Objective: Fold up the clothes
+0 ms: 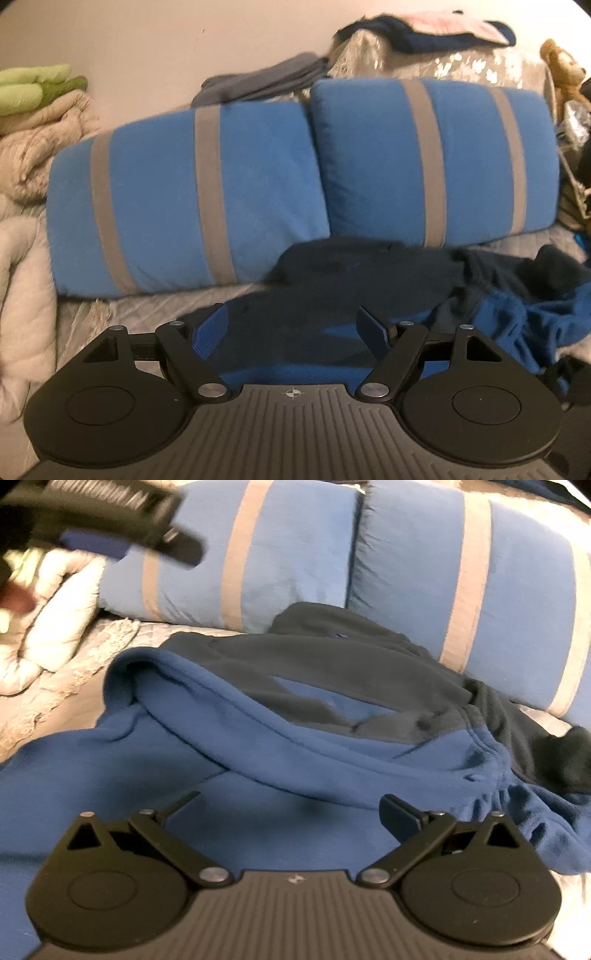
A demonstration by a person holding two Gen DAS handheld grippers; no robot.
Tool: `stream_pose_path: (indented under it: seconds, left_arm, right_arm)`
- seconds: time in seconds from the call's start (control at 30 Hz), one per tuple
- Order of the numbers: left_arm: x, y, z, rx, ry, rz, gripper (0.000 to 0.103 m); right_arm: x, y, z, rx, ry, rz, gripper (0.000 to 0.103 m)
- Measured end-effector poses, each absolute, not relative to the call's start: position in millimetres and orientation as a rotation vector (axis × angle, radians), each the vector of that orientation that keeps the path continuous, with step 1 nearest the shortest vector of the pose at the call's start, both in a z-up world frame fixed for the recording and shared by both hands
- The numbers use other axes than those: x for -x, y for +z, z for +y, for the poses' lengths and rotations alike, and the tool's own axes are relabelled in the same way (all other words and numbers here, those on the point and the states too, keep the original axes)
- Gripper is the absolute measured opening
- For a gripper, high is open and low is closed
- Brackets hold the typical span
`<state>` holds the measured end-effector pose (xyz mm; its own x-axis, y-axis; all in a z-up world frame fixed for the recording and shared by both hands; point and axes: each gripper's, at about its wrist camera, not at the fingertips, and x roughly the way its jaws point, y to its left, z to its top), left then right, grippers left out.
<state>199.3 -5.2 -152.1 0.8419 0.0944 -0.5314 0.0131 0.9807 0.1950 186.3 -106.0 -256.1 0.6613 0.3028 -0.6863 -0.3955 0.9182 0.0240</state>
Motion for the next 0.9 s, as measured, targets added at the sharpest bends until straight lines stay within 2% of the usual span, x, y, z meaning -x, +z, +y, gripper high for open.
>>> stream_pose_path:
  seconds: [0.47, 0.9]
  left_arm:
    - [-211.3, -207.9, 21.4, -0.105, 0.169, 0.843, 0.076]
    - [-211.5, -215.3, 15.6, -0.137, 0.181, 0.835, 0.076]
  right_arm:
    - [-193.9, -255.9, -110.6, 0.115, 0.347, 0.766, 0.103]
    - [-195.4, -253.1, -113.0, 0.111, 0.347, 0.757, 0.103]
